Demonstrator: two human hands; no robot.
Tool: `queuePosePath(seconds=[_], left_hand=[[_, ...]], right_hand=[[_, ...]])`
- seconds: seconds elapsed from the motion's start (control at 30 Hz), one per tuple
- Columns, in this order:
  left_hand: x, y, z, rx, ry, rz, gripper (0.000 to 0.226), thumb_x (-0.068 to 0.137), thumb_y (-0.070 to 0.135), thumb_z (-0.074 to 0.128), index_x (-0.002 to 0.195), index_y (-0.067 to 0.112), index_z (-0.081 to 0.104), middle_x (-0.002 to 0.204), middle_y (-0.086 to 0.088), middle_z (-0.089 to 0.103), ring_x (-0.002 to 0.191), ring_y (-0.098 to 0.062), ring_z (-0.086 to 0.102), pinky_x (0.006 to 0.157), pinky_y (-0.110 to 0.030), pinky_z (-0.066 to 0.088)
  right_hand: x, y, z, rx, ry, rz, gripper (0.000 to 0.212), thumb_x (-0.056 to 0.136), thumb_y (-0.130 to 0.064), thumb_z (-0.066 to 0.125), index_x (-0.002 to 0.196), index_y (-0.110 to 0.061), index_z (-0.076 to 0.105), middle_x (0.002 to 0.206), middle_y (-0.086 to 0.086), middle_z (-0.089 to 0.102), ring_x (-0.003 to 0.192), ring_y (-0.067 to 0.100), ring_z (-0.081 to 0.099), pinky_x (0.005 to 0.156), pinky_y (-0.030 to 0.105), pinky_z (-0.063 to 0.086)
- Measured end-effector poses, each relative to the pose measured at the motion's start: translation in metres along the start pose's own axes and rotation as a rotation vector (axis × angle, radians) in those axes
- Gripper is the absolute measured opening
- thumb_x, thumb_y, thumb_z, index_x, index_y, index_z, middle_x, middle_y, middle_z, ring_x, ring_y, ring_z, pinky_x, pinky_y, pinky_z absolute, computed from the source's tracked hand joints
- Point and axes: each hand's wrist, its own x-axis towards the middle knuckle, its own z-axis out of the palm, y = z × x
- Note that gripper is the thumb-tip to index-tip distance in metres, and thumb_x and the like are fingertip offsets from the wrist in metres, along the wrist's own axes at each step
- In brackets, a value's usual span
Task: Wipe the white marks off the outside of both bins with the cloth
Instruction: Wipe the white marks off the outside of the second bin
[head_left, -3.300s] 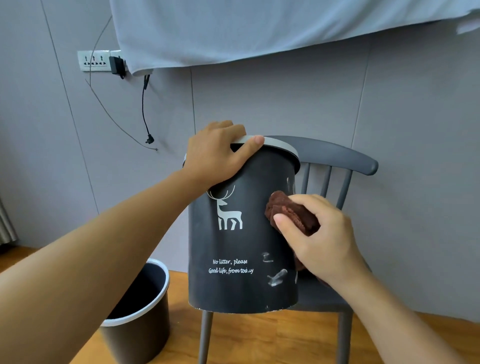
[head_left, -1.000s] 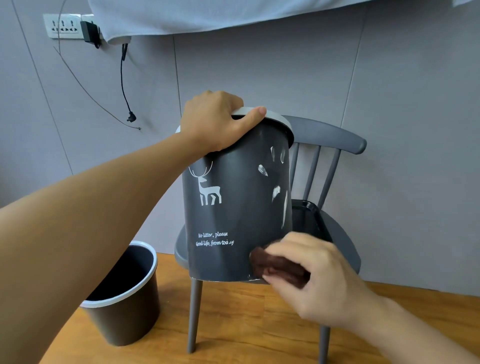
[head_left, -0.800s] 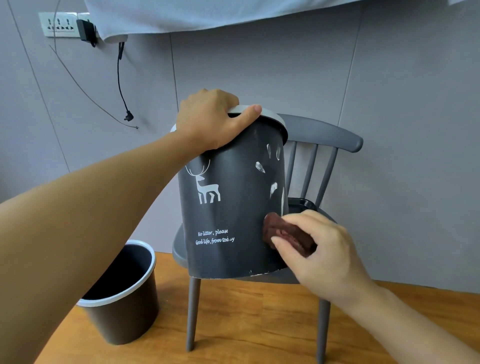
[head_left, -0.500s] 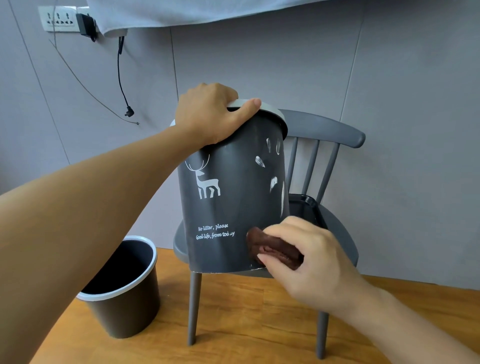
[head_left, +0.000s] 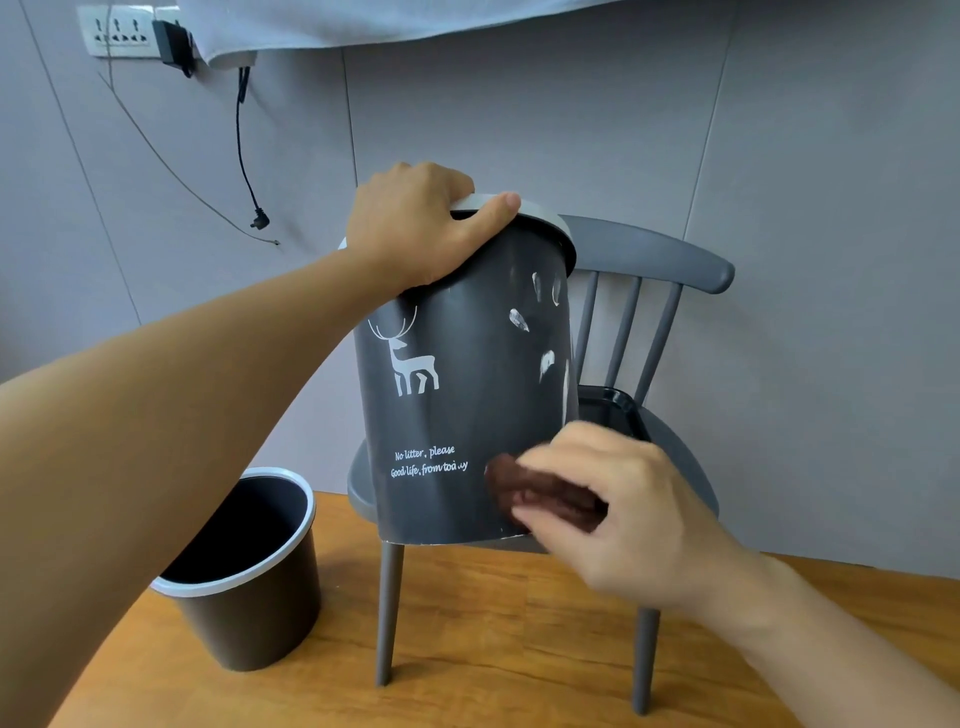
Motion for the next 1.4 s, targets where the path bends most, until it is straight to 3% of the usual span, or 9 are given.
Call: queuePosePath(seconds=[0.17, 0.3, 0.43, 0.57, 0.7, 0.97, 1.2, 1.3, 1.4], left_hand=[[0.002, 0.000, 0.001, 0.017, -0.020, -0.004, 0.071, 0.087, 0.076, 0.041, 0.062, 0.012, 0.025, 0.051, -0.005, 0.028, 0.051, -0.025, 0.030, 0.049, -0.033, 0.022], [0.002, 0.001, 0.000, 0.023, -0.023, -0.011, 0.071, 0.087, 0.076, 0.042, 0.062, 0.012, 0.024, 0.051, -0.005, 0.026, 0.050, -0.025, 0.028, 0.048, -0.033, 0.020], [0.001, 0.004, -0.002, 0.012, -0.027, -0.010, 0.070, 0.087, 0.075, 0.043, 0.062, 0.013, 0.021, 0.051, -0.004, 0.021, 0.049, -0.022, 0.023, 0.049, -0.034, 0.017], [0.001, 0.006, -0.002, 0.023, -0.032, -0.011, 0.071, 0.087, 0.076, 0.042, 0.063, 0.012, 0.023, 0.051, -0.005, 0.025, 0.050, -0.024, 0.027, 0.050, -0.034, 0.019], [0.001, 0.007, -0.002, 0.024, -0.040, -0.004, 0.071, 0.087, 0.076, 0.042, 0.063, 0.011, 0.026, 0.052, -0.005, 0.028, 0.053, -0.027, 0.031, 0.050, -0.034, 0.022], [-0.002, 0.004, -0.003, 0.014, -0.006, -0.003, 0.070, 0.088, 0.074, 0.044, 0.062, 0.013, 0.022, 0.050, -0.005, 0.025, 0.050, -0.025, 0.028, 0.049, -0.034, 0.021], [-0.014, -0.001, -0.004, -0.007, 0.041, 0.010, 0.063, 0.092, 0.069, 0.040, 0.065, 0.014, 0.028, 0.050, -0.003, 0.033, 0.053, -0.026, 0.039, 0.054, -0.036, 0.030], [-0.016, -0.002, -0.008, -0.073, 0.031, 0.077, 0.058, 0.096, 0.063, 0.040, 0.067, 0.013, 0.033, 0.055, -0.001, 0.036, 0.058, -0.025, 0.041, 0.057, -0.040, 0.039], [-0.014, -0.006, -0.019, -0.191, -0.040, 0.197, 0.044, 0.099, 0.051, 0.044, 0.071, 0.018, 0.055, 0.065, 0.004, 0.051, 0.074, -0.020, 0.048, 0.067, -0.040, 0.046]], right_hand=[[-0.003, -0.005, 0.004, -0.126, -0.181, -0.117, 0.011, 0.092, -0.040, 0.069, 0.099, -0.032, 0.072, 0.088, -0.016, 0.057, 0.081, 0.007, 0.055, 0.069, 0.030, 0.050], [-0.001, 0.001, -0.004, -0.105, -0.083, -0.047, 0.015, 0.092, -0.040, 0.069, 0.102, -0.030, 0.074, 0.090, -0.016, 0.060, 0.082, 0.009, 0.059, 0.069, 0.029, 0.051], [-0.005, -0.006, 0.003, -0.104, -0.211, -0.117, 0.014, 0.092, -0.044, 0.066, 0.100, -0.034, 0.072, 0.088, -0.016, 0.057, 0.080, 0.007, 0.056, 0.069, 0.027, 0.049], [0.000, 0.001, -0.006, -0.043, -0.075, -0.018, 0.011, 0.091, -0.039, 0.070, 0.100, -0.034, 0.073, 0.089, -0.017, 0.057, 0.081, 0.007, 0.060, 0.067, 0.024, 0.049], [-0.009, -0.005, 0.002, -0.088, -0.229, -0.096, 0.011, 0.091, -0.043, 0.069, 0.096, -0.034, 0.072, 0.085, -0.017, 0.054, 0.078, 0.006, 0.056, 0.066, 0.024, 0.047], [0.031, 0.007, -0.038, 0.091, 0.349, 0.106, 0.014, 0.088, -0.036, 0.075, 0.101, -0.031, 0.078, 0.087, -0.013, 0.070, 0.082, 0.011, 0.068, 0.067, 0.015, 0.050], [0.060, 0.043, -0.081, 0.100, 0.559, 0.291, 0.009, 0.083, -0.043, 0.076, 0.088, -0.036, 0.076, 0.078, -0.019, 0.075, 0.071, 0.004, 0.070, 0.063, 0.025, 0.054], [0.056, 0.045, -0.064, 0.124, 0.561, 0.287, 0.003, 0.089, -0.035, 0.080, 0.091, -0.036, 0.077, 0.083, -0.020, 0.075, 0.078, 0.004, 0.071, 0.063, 0.014, 0.053], [0.056, 0.045, -0.050, 0.097, 0.538, 0.278, 0.010, 0.090, -0.034, 0.078, 0.100, -0.035, 0.077, 0.086, -0.021, 0.074, 0.086, 0.001, 0.070, 0.070, 0.009, 0.053]])
